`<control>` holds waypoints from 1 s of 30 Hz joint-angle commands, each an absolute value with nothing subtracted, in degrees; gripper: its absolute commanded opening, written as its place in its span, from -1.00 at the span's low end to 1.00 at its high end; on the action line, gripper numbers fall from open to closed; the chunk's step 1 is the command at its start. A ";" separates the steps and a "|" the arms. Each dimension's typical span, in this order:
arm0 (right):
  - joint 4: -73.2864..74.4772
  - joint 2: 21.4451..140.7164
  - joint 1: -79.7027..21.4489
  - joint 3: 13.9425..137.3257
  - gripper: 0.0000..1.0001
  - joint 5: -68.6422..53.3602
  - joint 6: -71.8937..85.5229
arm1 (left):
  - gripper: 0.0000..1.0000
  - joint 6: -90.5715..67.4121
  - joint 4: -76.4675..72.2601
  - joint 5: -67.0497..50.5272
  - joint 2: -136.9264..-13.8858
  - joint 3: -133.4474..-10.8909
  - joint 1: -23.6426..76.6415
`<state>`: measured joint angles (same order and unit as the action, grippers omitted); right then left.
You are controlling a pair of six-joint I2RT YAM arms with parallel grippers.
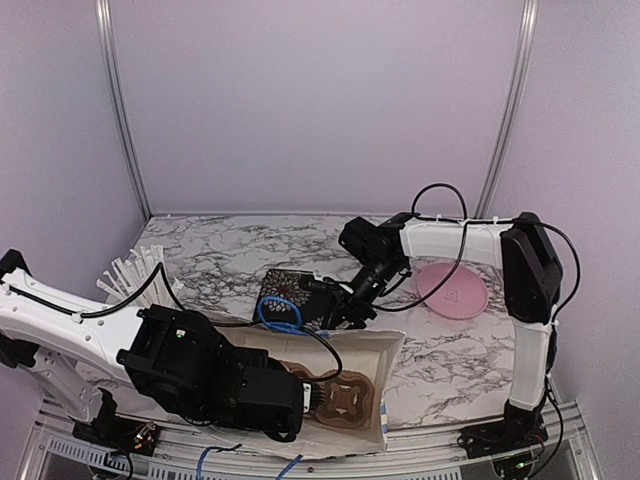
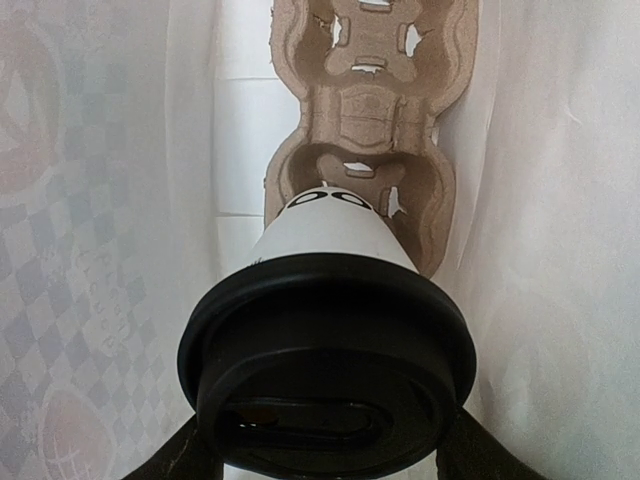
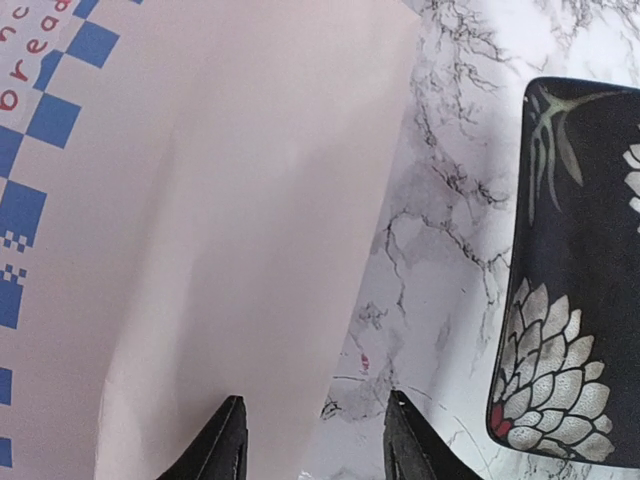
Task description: Pack the takeout coffee
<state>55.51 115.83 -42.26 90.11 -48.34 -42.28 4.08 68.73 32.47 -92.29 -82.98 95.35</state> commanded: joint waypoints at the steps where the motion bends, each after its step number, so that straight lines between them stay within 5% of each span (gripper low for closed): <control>1: 57.55 111.32 -44.06 92.53 -0.11 -49.43 -43.63 | -0.45 3.97 69.25 32.35 -90.24 -81.88 95.55; 30: 71.73 103.10 -60.48 108.28 -0.03 -49.82 -50.05 | -0.45 11.63 61.02 35.89 -86.97 -71.45 95.56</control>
<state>69.69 102.87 -58.06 105.25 -49.34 -50.61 9.74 62.89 33.80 -88.25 -74.37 95.35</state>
